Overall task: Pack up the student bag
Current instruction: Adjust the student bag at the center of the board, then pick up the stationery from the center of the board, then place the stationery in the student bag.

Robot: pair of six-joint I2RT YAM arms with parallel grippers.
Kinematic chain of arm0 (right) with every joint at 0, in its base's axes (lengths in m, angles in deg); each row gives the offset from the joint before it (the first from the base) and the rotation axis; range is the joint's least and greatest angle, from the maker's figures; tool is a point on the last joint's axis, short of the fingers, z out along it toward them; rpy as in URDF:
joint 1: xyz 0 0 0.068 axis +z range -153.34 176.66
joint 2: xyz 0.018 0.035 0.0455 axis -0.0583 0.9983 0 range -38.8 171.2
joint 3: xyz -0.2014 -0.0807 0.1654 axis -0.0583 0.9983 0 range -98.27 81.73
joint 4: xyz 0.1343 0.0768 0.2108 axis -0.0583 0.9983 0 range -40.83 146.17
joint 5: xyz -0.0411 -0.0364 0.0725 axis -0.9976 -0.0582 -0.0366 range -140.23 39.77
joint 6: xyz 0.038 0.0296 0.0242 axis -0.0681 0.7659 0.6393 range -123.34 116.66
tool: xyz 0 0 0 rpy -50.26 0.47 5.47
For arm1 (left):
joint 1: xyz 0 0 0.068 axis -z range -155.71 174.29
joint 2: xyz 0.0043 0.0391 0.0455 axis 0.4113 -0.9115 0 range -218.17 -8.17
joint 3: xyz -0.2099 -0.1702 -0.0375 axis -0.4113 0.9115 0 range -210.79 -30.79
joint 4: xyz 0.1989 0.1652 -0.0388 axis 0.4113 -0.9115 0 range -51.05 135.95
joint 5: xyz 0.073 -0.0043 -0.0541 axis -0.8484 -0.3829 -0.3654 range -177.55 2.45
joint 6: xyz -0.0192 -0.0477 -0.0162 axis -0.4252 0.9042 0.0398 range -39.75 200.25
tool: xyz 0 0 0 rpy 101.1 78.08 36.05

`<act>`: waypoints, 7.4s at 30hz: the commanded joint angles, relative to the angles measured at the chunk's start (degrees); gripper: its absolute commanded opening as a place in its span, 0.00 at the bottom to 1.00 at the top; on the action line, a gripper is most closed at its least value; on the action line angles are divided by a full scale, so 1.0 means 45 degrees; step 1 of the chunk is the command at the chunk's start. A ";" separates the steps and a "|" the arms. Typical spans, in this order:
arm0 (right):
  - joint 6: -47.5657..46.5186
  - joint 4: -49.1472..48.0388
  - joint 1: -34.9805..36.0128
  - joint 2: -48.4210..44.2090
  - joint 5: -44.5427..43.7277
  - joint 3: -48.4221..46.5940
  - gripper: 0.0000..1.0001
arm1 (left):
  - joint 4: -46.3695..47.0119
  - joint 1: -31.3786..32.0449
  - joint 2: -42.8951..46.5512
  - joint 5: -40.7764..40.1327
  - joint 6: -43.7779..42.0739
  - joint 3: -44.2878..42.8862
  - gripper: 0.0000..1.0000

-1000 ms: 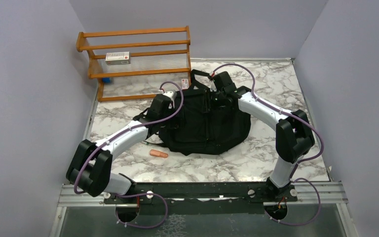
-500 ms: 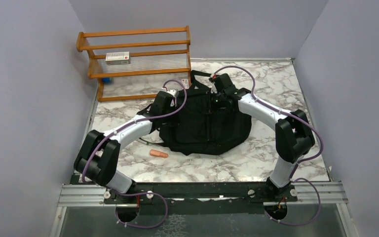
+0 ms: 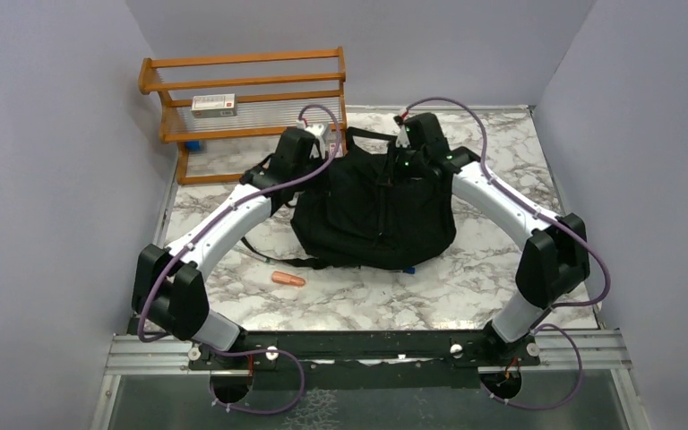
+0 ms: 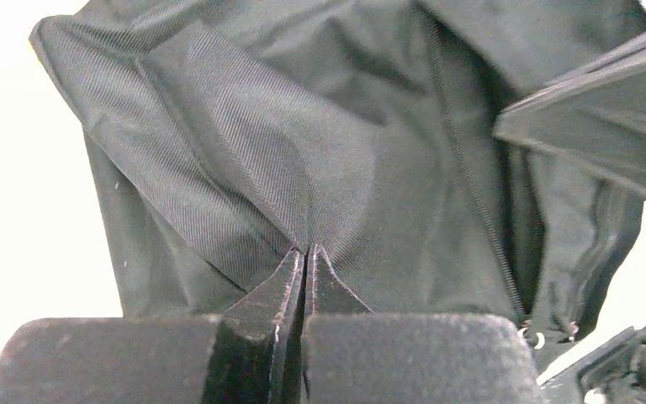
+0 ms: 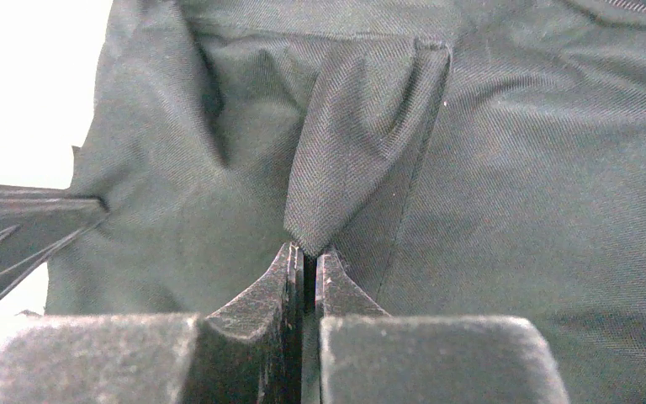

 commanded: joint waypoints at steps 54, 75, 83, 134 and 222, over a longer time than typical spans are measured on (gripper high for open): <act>0.0411 -0.3325 -0.5724 -0.1055 -0.0217 0.1614 0.45 | 0.0044 0.0177 -1.0622 0.3942 -0.3023 -1.3743 0.56; 0.0603 -0.0715 -0.3782 -0.4887 0.0725 0.3574 0.55 | 0.1153 0.0087 -0.0951 0.1248 -0.3593 -0.0168 0.76; 0.1812 -0.1610 -0.2067 -0.5132 0.0128 0.5070 0.55 | -0.0087 0.1355 -0.1323 0.0705 -0.5643 0.0973 0.76; 0.9386 -0.8261 -0.2066 -0.5669 0.3296 0.9293 0.59 | 0.4278 0.2943 -0.0372 0.4079 -0.1349 0.0986 0.22; 0.4922 -0.0264 -0.2075 -1.2459 -0.6922 0.7769 0.01 | -0.0917 0.4310 -1.1828 -0.0943 -0.3994 -1.4176 0.80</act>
